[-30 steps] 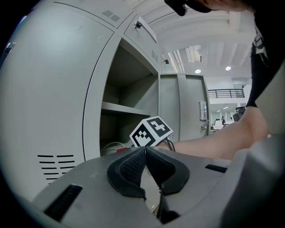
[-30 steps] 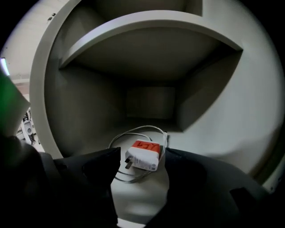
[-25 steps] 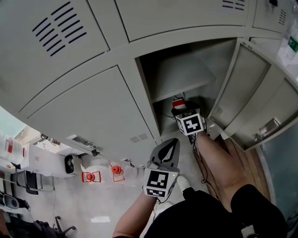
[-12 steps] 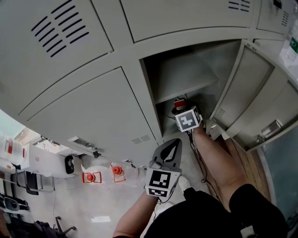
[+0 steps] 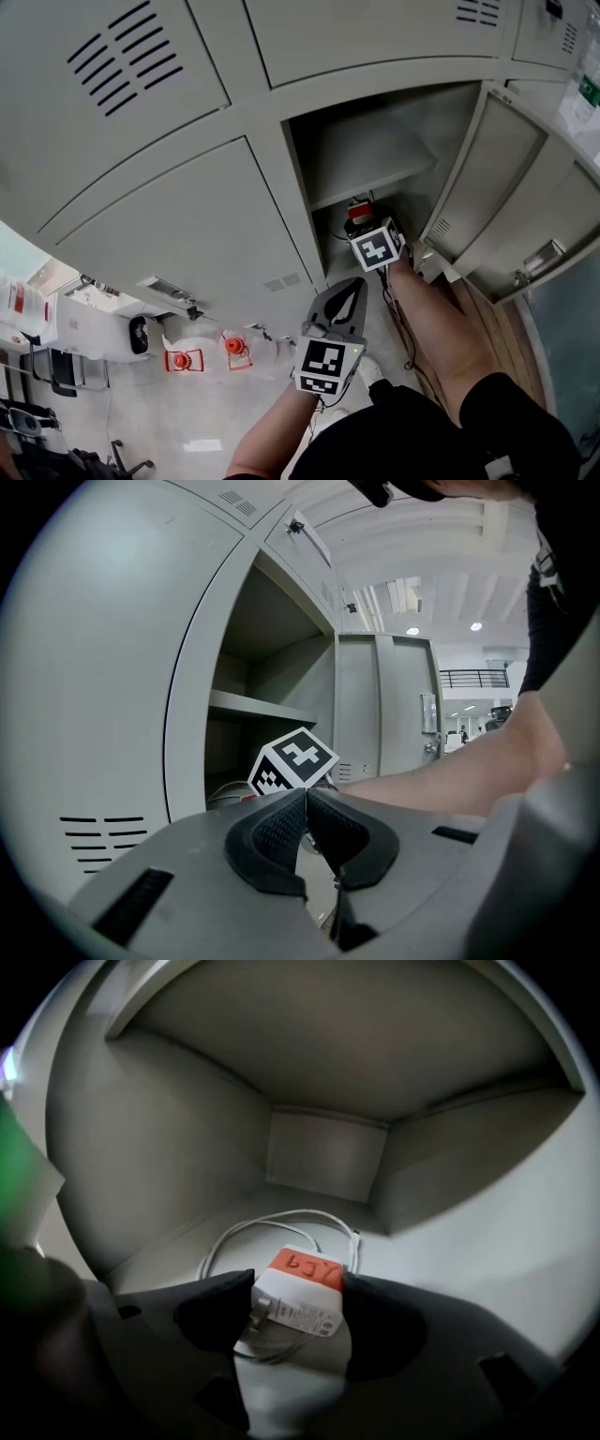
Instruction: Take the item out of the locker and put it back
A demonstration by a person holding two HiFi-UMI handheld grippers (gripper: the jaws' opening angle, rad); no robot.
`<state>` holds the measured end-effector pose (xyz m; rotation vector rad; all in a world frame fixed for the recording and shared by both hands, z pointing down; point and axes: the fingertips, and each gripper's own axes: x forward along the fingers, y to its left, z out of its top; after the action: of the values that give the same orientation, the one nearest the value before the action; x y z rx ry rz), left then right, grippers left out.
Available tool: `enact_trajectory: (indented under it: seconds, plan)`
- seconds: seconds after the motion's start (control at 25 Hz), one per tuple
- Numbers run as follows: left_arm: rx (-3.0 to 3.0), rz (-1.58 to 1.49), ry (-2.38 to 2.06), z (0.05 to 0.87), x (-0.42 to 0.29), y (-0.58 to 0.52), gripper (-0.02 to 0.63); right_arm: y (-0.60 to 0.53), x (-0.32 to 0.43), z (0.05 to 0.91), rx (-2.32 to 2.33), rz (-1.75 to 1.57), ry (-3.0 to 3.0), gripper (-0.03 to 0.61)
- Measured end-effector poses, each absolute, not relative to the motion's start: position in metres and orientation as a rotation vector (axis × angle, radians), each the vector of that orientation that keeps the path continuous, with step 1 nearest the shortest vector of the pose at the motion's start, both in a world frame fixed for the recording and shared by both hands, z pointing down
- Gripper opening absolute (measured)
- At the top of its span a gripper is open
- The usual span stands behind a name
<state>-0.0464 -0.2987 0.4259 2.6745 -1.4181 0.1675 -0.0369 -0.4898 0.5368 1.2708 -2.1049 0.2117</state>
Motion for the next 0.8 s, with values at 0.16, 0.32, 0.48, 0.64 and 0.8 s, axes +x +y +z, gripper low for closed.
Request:
enact_trajectory:
  seconds: [0.16,0.32,0.48,0.64,0.8]
  plan:
    - [2.675,0.167,-1.419,0.425,-0.045,-0.296,0.015,-0.490,-0.037,0.536,1.263,0.220,-2.110,0.344]
    - [2.677,0.171,-1.429,0.423,-0.048,-0.293,0.015,-0.488,-0.036,0.535,1.266,0.203,-2.112,0.341]
    - [2.672,0.170,-1.440,0.422,-0.052,-0.288,0.015,-0.484,-0.035,0.533,1.276,0.151,-2.122,0.339]
    - [2.666,0.173,-1.449,0.422,-0.057,-0.282,0.015,-0.475,-0.031,0.527,1.300,0.121,-2.152,0.339]
    - [2.658,0.172,-1.454,0.423,-0.061,-0.275,0.015,-0.466,-0.023,0.518,1.337,0.089,-2.182,0.339]
